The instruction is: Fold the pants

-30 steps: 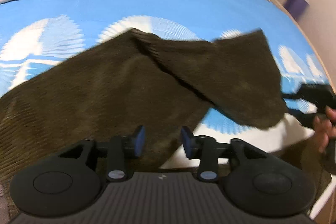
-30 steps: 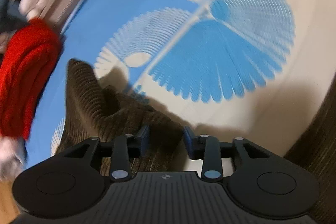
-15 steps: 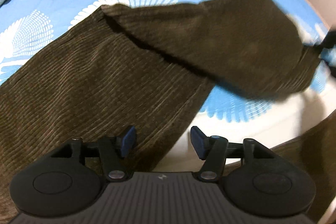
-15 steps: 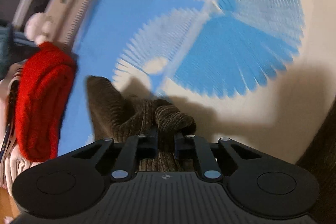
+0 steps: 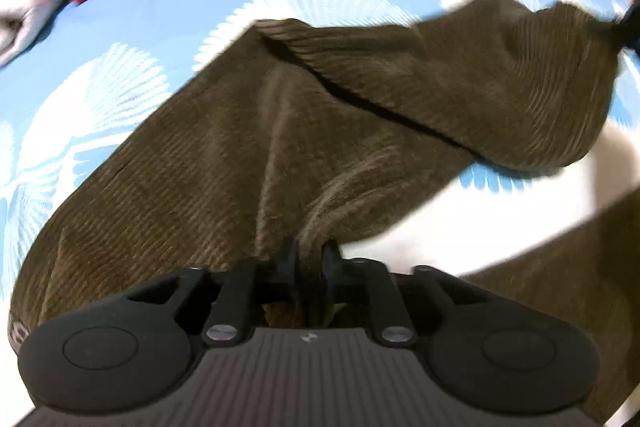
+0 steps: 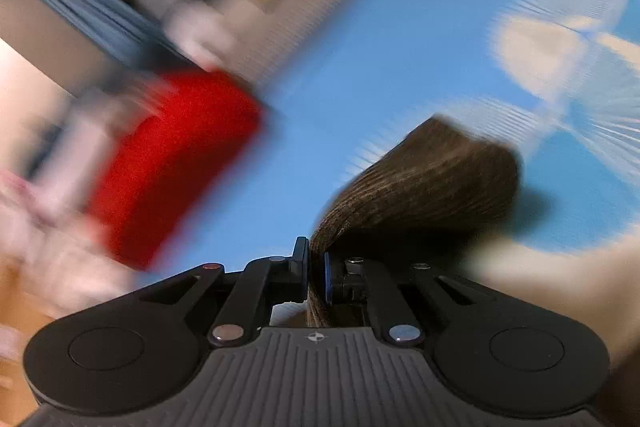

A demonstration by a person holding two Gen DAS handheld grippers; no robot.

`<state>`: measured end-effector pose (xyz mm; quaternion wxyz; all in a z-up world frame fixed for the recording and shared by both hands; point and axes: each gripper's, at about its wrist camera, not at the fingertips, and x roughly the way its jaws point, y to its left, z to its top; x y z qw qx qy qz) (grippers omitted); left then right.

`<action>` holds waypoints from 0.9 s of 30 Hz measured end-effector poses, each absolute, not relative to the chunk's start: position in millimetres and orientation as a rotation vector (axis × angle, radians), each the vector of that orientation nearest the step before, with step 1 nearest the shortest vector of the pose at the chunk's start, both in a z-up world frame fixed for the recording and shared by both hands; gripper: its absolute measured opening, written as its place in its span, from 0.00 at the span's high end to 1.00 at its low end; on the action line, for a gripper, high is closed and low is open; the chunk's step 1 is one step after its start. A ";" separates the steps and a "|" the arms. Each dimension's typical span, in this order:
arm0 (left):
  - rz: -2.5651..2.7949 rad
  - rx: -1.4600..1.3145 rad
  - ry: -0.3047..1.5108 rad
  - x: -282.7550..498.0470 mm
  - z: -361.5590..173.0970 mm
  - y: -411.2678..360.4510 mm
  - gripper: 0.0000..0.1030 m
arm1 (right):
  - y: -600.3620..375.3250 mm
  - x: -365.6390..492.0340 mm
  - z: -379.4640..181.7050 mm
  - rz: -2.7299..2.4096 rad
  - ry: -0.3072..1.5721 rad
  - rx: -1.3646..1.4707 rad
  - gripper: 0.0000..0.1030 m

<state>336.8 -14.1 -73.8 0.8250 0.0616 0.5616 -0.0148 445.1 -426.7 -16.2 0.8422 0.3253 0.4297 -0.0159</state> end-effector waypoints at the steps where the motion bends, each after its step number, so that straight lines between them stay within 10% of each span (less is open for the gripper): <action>1: -0.038 0.130 1.178 335.7 -71.3 -16.6 0.61 | -426.2 446.2 -27.0 -0.098 0.979 0.657 0.93; 5: -0.114 0.044 1.107 337.9 -61.1 -29.1 0.29 | -438.9 442.5 -54.1 -0.147 1.061 0.830 0.93; 11: -0.084 0.165 1.117 345.0 -92.8 -47.1 0.28 | -452.3 431.3 -56.2 -0.146 1.025 0.924 0.88; 13: -0.074 0.203 1.130 346.3 -102.3 -47.0 0.37 | -461.9 428.8 -64.4 -0.163 1.012 1.020 0.65; 17: -0.046 0.280 1.156 346.7 -107.4 -42.2 0.89 | -484.7 427.3 -77.0 -0.236 0.957 1.141 0.56; 21: -0.041 0.276 1.160 348.7 -102.7 -36.7 0.91 | -501.1 434.4 -91.5 -0.251 0.960 1.187 0.57; 23: -0.040 0.267 1.161 350.3 -99.4 -35.0 0.92 | -504.7 437.4 -103.8 -0.233 0.972 1.250 0.68; 24: -0.040 0.260 1.161 350.4 -97.3 -34.2 0.92 | -505.4 438.4 -105.7 -0.234 0.968 1.266 0.90; 27: -0.045 0.236 1.149 349.9 -91.4 -30.6 0.92 | -498.1 447.7 -78.7 -0.172 0.893 1.162 0.93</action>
